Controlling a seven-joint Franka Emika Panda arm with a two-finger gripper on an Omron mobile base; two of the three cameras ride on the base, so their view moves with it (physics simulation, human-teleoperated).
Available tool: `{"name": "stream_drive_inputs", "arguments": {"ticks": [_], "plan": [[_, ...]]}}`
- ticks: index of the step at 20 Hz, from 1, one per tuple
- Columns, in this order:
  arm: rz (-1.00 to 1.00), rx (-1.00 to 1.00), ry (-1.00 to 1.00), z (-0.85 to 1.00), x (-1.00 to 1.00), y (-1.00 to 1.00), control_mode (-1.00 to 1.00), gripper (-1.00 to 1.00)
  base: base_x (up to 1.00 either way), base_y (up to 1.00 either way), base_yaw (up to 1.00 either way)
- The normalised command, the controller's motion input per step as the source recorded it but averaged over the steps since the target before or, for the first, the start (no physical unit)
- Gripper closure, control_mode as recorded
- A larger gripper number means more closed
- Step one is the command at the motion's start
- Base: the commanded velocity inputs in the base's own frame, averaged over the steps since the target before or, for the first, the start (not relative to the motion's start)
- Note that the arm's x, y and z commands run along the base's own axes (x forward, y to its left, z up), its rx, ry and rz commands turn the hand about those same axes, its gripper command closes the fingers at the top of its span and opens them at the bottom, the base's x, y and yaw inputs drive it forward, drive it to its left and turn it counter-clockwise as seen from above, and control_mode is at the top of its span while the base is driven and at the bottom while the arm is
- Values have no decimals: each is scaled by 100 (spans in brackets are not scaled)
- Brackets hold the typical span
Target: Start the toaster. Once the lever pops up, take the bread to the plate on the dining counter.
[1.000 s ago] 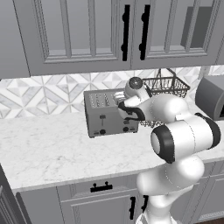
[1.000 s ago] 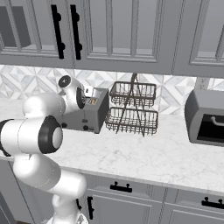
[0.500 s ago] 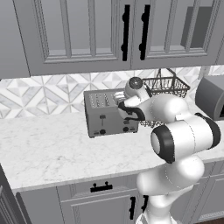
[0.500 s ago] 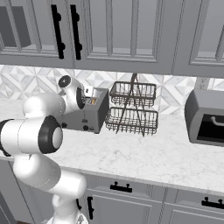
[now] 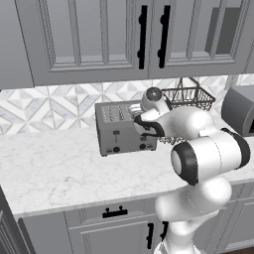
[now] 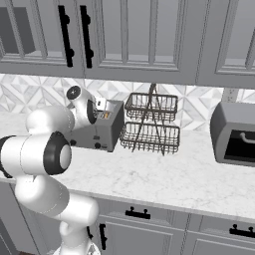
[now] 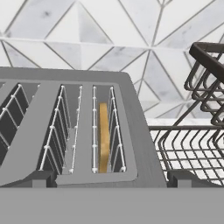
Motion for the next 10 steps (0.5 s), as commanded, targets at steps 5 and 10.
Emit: {"name": "stream_drive_inputs", "arguments": {"ticks": [5,10], "plan": [[0,0,0,0,0,0,-100,-100,0,0,0],[0,0,0,0,0,0,-100,-100,0,0,0]]}}
